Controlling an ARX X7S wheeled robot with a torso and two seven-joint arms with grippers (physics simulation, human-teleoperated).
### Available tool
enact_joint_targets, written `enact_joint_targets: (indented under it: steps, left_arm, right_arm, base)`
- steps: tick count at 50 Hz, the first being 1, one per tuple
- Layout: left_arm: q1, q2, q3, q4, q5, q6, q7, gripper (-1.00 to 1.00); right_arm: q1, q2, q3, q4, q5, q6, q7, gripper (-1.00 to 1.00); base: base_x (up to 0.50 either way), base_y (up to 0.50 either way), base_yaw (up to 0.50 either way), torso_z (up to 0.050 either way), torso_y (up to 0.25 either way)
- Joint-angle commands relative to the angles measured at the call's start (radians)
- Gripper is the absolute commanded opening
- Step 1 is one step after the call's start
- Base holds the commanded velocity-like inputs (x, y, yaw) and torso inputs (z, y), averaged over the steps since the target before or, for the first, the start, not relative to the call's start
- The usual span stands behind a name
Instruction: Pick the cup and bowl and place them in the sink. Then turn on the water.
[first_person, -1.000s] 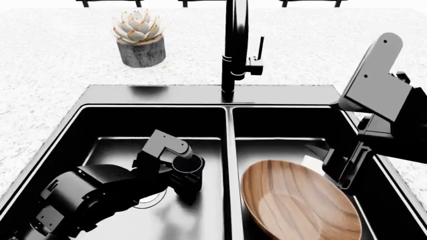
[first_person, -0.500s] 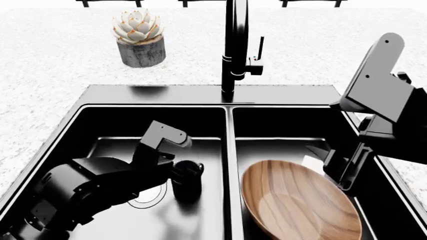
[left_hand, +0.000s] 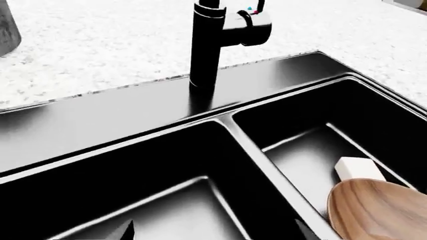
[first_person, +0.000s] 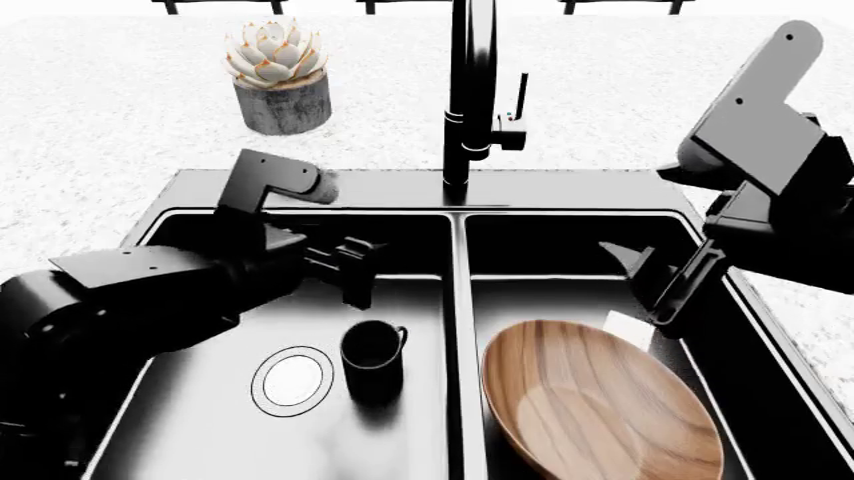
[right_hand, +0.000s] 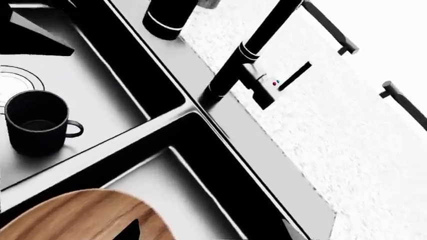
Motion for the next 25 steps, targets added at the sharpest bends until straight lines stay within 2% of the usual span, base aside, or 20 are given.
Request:
enact_joint_targets:
  steps: [1, 10, 14, 25]
  left_arm:
    - [-0.081, -0.032, -0.07, 0.006, -0.021, -0.005, -0.045, 1.0]
    - [-0.194, -0.012, -0.071, -0.076, 0.049, 0.034, -0.066, 1.0]
    - [-0.262, 0.011, -0.065, -0.133, 0.101, 0.074, -0.072, 1.0]
    - [-0.505, 0.122, 0.009, -0.457, 0.301, 0.245, -0.02, 1.0]
  right_arm:
    - [-0.026, -0.148, 0.069, 0.189, -0.079, -0.069, 0.147, 1.0]
    - [-0.051, -0.301, 0.08, 0.455, -0.229, -0.295, 0.255, 1.0]
    - [0.006, -0.377, 0.074, 0.61, -0.281, -0.382, 0.266, 1.0]
    - [0.115, -0.571, 0.063, 1.074, -0.4, -0.699, 0.275, 1.0]
  base:
    - [0.0, 0.0, 0.0, 0.0, 0.0]
    - [0.0, 0.0, 0.0, 0.0, 0.0]
    - [0.0, 0.0, 0.0, 0.0, 0.0]
    - [0.0, 0.0, 0.0, 0.0, 0.0]
